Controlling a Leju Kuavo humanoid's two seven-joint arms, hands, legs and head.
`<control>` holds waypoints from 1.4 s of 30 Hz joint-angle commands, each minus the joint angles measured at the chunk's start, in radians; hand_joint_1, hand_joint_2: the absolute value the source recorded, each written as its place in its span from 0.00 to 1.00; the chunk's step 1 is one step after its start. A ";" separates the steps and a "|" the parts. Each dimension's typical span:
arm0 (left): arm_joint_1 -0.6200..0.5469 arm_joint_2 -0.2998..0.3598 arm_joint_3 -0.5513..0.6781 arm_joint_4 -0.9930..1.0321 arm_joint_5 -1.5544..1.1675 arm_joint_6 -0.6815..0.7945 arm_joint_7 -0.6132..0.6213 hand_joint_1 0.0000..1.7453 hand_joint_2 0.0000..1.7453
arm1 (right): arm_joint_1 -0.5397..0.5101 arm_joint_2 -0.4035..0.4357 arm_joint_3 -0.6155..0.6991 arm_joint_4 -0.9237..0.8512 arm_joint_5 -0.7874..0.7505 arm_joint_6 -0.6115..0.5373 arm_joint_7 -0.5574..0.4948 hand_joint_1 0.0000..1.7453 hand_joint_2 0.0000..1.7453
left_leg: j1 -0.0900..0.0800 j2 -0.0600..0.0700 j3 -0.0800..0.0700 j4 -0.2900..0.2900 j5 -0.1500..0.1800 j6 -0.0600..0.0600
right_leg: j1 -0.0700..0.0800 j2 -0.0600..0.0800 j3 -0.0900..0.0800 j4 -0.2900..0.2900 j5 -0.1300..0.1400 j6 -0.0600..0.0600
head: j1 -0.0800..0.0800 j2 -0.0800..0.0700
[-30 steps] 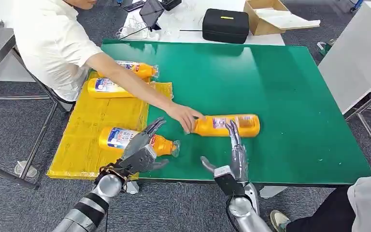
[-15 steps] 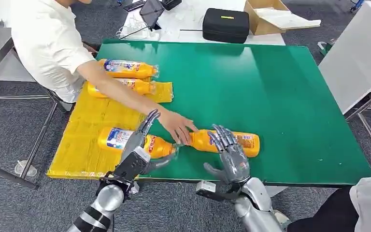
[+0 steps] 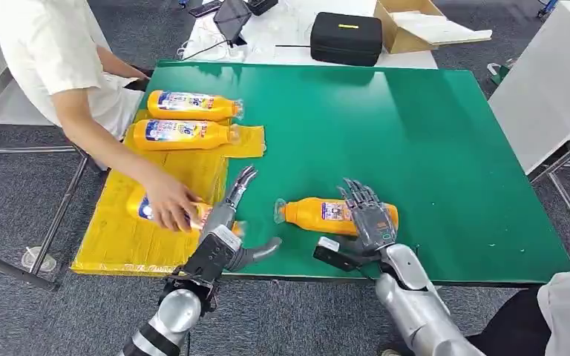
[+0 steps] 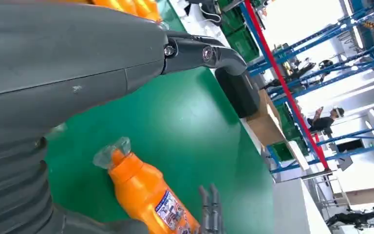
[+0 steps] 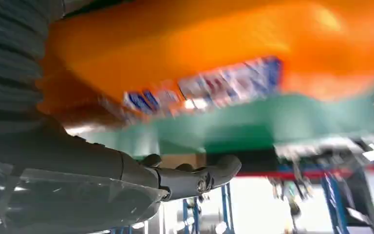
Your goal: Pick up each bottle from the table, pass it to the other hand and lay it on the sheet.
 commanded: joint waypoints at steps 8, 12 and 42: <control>-0.032 0.009 -0.062 0.026 0.002 -0.003 0.007 0.00 1.00 | -0.133 -0.045 0.041 0.266 -0.021 0.164 0.093 0.00 1.00 | 0.002 0.001 0.007 0.002 -0.004 -0.001 | 0.002 0.002 0.008 0.000 -0.003 -0.003 | 0.000 0.000; -0.028 0.016 -0.063 0.021 0.004 -0.003 0.009 0.00 1.00 | -0.125 -0.050 0.046 0.278 -0.031 0.244 0.102 0.00 1.00 | 0.001 -0.001 0.006 0.000 -0.002 0.000 | 0.001 0.000 0.006 -0.001 -0.001 -0.002 | 0.000 0.000; -0.071 0.002 -0.086 0.078 0.028 -0.018 -0.014 0.00 1.00 | -0.114 -0.074 -0.012 0.291 -0.269 0.624 0.016 1.00 1.00 | 0.002 -0.005 0.031 -0.001 -0.008 0.005 | 0.002 -0.003 0.023 -0.010 -0.005 0.003 | 0.001 0.000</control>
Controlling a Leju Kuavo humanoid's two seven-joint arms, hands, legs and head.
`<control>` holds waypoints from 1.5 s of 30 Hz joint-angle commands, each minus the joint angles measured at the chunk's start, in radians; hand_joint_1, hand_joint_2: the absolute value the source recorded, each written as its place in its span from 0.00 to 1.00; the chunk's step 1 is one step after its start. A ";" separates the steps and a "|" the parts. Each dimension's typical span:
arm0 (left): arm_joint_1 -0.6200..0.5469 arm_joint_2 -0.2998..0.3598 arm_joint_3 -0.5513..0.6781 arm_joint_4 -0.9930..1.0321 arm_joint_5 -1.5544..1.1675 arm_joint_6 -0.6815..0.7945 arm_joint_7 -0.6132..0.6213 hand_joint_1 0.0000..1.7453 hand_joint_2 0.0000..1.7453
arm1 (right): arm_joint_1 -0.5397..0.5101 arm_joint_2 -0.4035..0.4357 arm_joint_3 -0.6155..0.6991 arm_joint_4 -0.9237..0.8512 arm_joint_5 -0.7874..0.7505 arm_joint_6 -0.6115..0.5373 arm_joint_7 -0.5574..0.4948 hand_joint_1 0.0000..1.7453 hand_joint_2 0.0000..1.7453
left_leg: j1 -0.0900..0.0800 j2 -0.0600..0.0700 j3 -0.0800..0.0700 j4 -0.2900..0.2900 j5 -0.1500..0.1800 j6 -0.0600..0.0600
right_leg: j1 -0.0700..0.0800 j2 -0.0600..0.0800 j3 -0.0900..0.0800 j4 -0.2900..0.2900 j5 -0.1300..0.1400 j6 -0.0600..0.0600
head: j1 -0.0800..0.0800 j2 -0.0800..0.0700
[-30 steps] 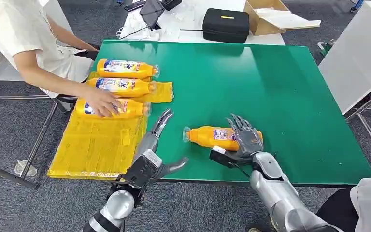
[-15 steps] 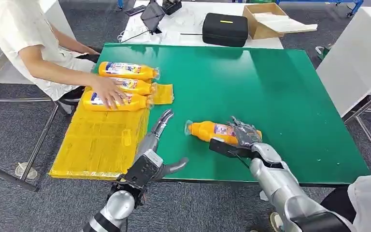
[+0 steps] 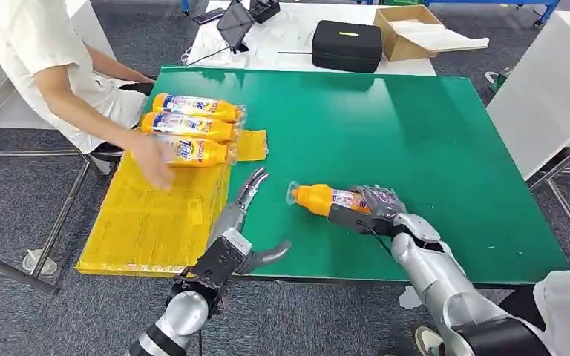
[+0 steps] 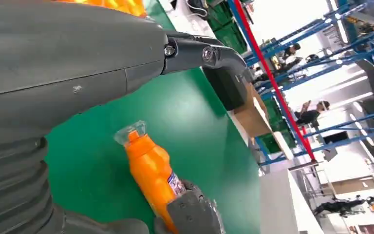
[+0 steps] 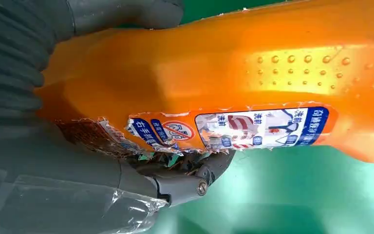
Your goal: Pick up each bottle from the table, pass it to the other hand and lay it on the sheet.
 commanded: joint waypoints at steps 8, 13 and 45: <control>0.048 -0.041 0.058 0.007 0.248 -0.011 -0.058 0.00 1.00 | 0.210 0.060 -0.126 -0.138 -0.330 -0.024 -0.330 1.00 1.00 | 0.002 0.007 0.008 -0.001 -0.004 -0.003 | 0.003 0.008 0.018 -0.003 0.001 -0.005 | 0.000 0.000; 0.116 -0.050 0.126 0.020 0.540 -0.086 -0.034 0.00 1.00 | 0.343 0.078 -0.133 -0.419 -0.433 -0.097 -0.338 1.00 1.00 | 0.002 0.010 0.007 -0.002 -0.005 -0.005 | 0.003 0.010 0.015 -0.001 0.001 -0.007 | 0.000 0.000; 0.043 -0.026 0.063 0.029 0.606 -0.188 0.015 0.00 1.00 | 0.227 0.213 0.154 -0.397 -0.557 0.009 -0.366 1.00 1.00 | 0.003 0.007 -0.014 0.000 -0.003 -0.005 | 0.003 0.010 -0.004 0.001 0.000 -0.005 | 0.000 0.000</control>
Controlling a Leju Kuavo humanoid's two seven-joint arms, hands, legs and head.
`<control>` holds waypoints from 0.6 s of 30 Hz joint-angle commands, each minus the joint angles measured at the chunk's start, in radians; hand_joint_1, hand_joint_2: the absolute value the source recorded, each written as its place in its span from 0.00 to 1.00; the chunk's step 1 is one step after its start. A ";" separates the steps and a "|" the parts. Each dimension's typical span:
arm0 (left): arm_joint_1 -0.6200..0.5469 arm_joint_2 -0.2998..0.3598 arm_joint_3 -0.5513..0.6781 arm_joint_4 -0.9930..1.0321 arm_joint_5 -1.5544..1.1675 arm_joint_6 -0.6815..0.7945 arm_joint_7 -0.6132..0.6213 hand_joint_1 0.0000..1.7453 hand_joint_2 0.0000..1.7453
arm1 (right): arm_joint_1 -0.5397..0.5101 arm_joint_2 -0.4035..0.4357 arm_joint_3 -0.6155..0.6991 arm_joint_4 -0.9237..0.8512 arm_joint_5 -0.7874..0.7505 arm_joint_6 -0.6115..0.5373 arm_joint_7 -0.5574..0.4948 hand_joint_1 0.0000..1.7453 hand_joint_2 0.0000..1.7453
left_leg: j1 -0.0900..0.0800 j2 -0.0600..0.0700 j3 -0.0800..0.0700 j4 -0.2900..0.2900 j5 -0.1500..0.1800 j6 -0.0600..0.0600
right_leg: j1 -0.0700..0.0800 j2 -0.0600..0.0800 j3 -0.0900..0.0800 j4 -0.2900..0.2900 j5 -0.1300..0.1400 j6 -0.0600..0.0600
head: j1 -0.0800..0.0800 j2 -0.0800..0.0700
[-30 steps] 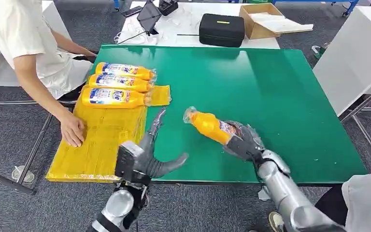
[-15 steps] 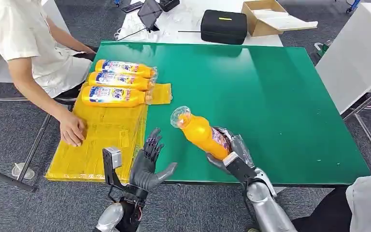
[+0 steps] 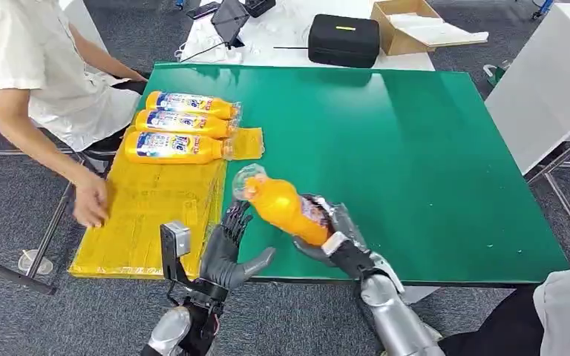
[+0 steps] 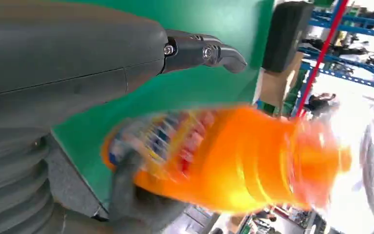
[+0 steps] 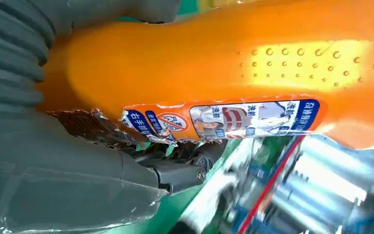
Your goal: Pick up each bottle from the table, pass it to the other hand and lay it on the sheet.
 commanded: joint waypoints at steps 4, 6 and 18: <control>-0.101 0.001 -0.026 0.047 -0.017 0.002 0.014 0.00 1.00 | -0.154 0.085 0.177 0.245 0.033 0.008 0.024 1.00 1.00 | 0.001 0.004 0.004 0.001 -0.002 0.000 | 0.001 0.004 0.004 0.001 -0.001 -0.002 | 0.000 0.000; -0.105 -0.003 -0.018 0.055 -0.009 0.006 0.020 0.00 1.00 | -0.156 0.090 0.192 0.237 0.032 0.001 0.026 1.00 1.00 | 0.001 0.003 0.004 0.001 -0.002 -0.001 | 0.001 0.003 0.003 0.001 -0.001 -0.002 | 0.000 0.000; -0.126 -0.012 -0.003 0.098 0.012 0.010 0.034 0.00 1.00 | -0.158 0.086 0.245 0.216 0.033 -0.007 0.040 1.00 1.00 | 0.001 0.001 0.004 0.001 -0.002 0.000 | 0.001 0.001 0.004 0.001 -0.002 -0.003 | 0.000 0.000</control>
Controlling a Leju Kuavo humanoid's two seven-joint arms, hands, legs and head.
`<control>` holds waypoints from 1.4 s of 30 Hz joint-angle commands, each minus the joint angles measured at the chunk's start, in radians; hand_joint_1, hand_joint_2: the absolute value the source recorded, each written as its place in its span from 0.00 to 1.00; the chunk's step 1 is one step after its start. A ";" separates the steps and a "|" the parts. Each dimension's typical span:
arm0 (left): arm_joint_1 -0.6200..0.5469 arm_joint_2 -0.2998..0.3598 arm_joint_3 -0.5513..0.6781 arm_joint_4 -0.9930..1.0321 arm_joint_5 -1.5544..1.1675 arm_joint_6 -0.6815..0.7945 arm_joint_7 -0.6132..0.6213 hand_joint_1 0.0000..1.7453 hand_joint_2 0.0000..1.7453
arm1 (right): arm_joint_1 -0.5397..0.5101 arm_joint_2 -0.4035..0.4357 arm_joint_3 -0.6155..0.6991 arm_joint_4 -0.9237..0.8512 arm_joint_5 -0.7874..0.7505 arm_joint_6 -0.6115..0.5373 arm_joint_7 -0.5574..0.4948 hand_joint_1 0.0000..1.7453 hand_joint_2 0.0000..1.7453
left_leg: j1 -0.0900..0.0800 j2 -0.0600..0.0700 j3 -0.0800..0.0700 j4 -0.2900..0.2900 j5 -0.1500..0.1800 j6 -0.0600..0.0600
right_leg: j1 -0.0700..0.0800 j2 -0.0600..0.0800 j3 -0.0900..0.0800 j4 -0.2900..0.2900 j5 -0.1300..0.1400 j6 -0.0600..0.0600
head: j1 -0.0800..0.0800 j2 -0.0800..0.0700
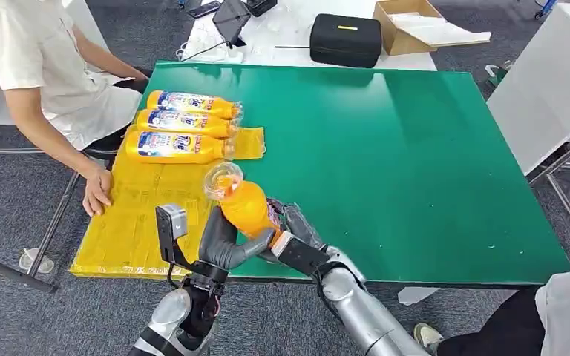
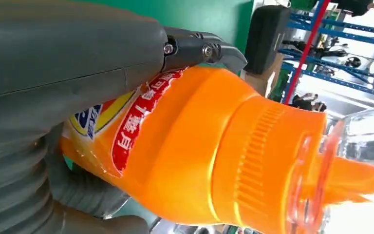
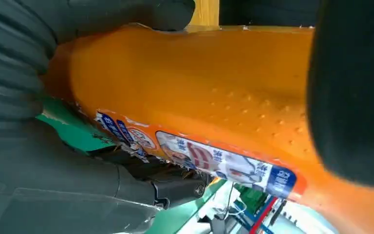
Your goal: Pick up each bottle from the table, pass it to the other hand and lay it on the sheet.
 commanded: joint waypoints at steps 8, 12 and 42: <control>-0.069 -0.005 -0.007 0.118 0.019 0.010 0.029 0.07 1.00 | -0.056 -0.002 0.089 0.058 -0.007 -0.014 0.011 1.00 1.00 | 0.001 0.001 0.004 0.001 -0.002 -0.001 | 0.001 0.001 0.004 0.000 -0.001 -0.002 | 0.000 0.000; -0.064 -0.003 -0.005 0.103 0.049 -0.037 0.006 1.00 1.00 | -0.056 -0.002 0.095 0.064 -0.021 -0.012 0.014 1.00 1.00 | 0.000 0.001 0.003 0.001 -0.001 0.000 | 0.001 0.001 0.003 0.000 -0.001 -0.002 | 0.000 0.000; -0.077 -0.002 0.119 0.049 0.140 0.238 0.008 1.00 1.00 | 0.062 -0.006 0.120 -0.090 -0.006 -0.195 -0.057 0.00 1.00 | 0.000 -0.003 0.001 0.000 0.000 0.000 | 0.001 -0.002 0.001 0.000 -0.001 -0.001 | 0.000 0.000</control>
